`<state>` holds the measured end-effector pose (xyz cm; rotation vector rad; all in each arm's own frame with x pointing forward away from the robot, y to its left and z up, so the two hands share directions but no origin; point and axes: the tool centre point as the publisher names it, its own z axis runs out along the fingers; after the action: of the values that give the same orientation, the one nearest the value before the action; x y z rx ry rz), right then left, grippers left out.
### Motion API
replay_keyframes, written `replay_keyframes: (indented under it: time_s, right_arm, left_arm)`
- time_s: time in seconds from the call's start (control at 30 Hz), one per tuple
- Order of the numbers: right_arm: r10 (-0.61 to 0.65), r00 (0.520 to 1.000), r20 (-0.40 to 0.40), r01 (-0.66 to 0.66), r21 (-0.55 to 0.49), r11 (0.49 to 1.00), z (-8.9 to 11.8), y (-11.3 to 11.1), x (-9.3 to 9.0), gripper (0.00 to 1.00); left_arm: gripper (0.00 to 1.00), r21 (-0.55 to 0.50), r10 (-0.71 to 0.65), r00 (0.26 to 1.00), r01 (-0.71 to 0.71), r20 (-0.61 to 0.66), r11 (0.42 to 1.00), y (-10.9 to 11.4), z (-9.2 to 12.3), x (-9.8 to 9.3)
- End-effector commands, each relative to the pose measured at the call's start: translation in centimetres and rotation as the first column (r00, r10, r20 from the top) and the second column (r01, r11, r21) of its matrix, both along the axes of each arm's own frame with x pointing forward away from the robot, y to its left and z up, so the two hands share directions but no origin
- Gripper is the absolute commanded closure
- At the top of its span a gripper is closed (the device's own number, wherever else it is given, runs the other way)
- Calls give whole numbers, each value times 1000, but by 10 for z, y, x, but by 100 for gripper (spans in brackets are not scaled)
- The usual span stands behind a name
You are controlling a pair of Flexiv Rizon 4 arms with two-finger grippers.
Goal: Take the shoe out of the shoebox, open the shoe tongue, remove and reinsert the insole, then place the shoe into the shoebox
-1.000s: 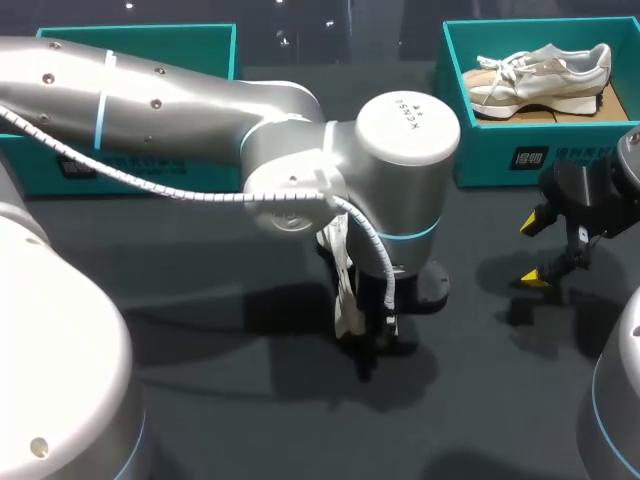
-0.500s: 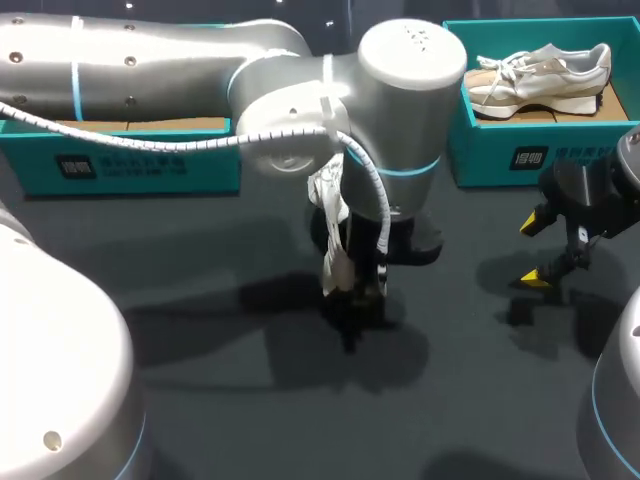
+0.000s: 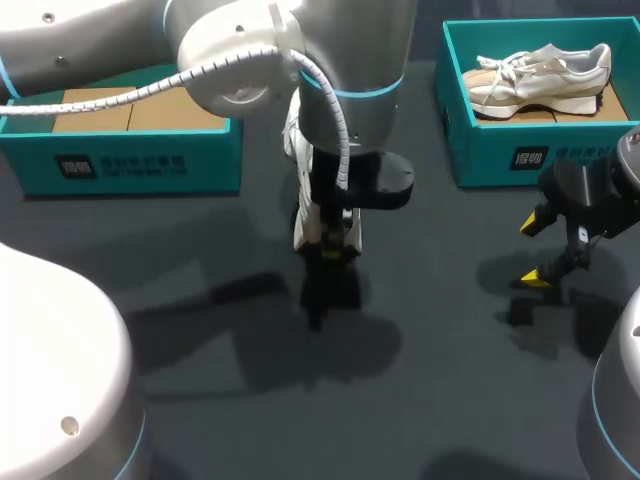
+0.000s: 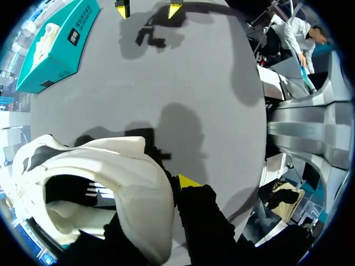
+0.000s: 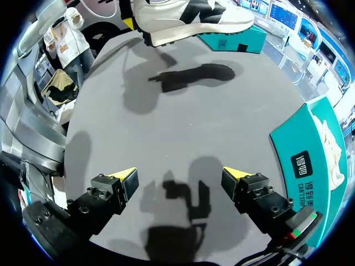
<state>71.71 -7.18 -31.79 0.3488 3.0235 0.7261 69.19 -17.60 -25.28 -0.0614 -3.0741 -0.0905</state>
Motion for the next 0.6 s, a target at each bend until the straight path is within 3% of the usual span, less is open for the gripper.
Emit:
replay_keyframes:
  time_s: [0.03,0.43,0.57,0.6]
  right_arm:
    - [-2,1000,1,2,-3,1000,0,1,-1,0]
    - [-2,1000,1,2,-3,1000,0,1,-1,0]
    - [-2,1000,1,2,-3,1000,0,1,-1,0]
    - [-2,1000,1,2,-3,1000,0,1,-1,0]
  left_arm:
    - [100,-22,-19,1000,18,-12,1000,6,4,1]
    - [100,-44,-17,1000,17,11,999,117,89,90]
    - [100,-13,-99,991,100,87,995,159,121,130]
    - [100,-13,-99,991,100,87,995,159,121,130]
